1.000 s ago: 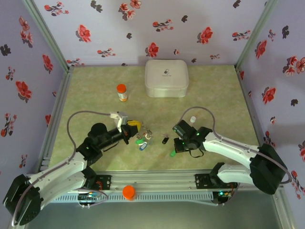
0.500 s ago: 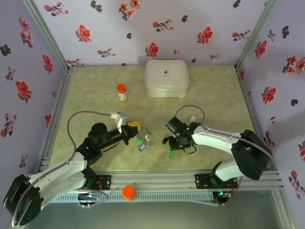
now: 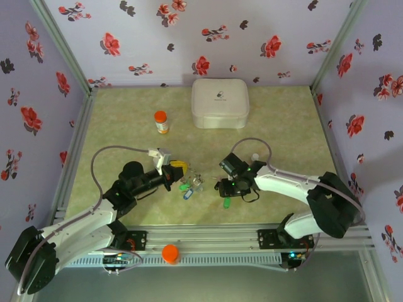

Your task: Put the keys on the keyring

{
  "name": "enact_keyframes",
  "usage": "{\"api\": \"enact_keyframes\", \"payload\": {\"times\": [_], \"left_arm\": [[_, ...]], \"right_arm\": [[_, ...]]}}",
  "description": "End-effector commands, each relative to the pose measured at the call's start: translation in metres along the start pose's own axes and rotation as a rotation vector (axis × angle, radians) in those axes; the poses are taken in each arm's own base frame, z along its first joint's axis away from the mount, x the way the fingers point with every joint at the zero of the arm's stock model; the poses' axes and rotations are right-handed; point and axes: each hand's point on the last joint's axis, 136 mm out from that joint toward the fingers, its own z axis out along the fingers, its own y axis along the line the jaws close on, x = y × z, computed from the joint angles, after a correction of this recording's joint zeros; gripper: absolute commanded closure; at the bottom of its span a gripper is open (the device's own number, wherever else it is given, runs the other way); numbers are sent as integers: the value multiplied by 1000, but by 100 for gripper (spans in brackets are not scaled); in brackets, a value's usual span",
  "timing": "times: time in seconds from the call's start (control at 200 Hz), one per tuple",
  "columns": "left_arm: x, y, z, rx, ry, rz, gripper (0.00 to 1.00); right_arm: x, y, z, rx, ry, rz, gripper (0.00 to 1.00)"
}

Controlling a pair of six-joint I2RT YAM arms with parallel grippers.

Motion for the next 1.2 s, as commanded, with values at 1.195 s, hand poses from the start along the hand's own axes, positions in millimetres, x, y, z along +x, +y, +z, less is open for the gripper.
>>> {"api": "enact_keyframes", "payload": {"times": [1.195], "left_arm": [[-18, -14, -7, 54, -54, 48, 100]], "right_arm": [[14, -6, 10, 7, 62, 90, 81]]}}
